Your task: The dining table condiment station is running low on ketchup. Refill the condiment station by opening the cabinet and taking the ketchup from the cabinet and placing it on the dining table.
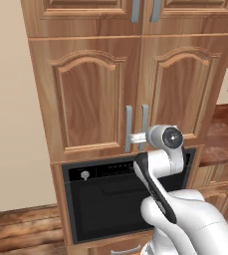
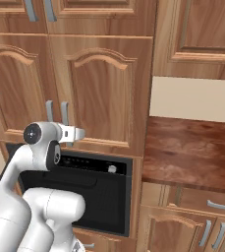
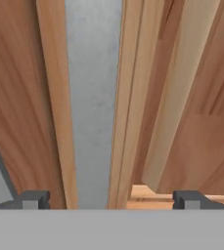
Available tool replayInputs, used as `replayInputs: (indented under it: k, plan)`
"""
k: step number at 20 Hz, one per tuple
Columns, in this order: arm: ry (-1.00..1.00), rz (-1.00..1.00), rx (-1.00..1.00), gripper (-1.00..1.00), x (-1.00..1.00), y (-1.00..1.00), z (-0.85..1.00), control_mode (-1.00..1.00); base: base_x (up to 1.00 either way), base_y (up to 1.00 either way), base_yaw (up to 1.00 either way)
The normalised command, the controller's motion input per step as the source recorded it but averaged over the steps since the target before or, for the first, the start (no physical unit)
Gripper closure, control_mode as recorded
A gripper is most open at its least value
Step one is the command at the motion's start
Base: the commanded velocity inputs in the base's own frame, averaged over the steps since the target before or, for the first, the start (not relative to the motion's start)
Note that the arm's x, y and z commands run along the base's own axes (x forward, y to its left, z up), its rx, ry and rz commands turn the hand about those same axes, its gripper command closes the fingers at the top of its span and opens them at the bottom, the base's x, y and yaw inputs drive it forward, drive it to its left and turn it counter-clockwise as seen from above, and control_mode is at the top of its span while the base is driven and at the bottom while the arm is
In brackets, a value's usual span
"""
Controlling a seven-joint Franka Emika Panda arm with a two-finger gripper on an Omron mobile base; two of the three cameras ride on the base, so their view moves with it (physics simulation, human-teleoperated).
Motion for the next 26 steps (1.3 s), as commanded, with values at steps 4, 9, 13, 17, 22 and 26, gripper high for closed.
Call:
replayInputs:
  k: [4,9,13,17,22,26]
  plan:
    - [0.00,0.00,0.00,-1.00,0.00,0.00,0.00,-1.00,0.00,0.00,0.00]
    - [0.00,0.00,0.00,-1.00,0.02,0.00,0.05,-1.00,0.00,0.00,0.00]
    - [-0.08,0.00,0.00,-1.00,0.00,0.08,0.29,-1.00,0.00,0.00,0.00]
    - [-0.07,0.00,0.00,-1.00,0.00,0.15,0.14,-1.00,0.00,0.00,0.00]
    - [-0.05,0.00,0.00,-1.00,0.17,0.05,0.01,-1.00,0.00,0.00,0.00]
    - [-0.04,0.00,0.00,-1.00,0.36,0.00,0.00,-1.00,0.00,0.00,0.00]
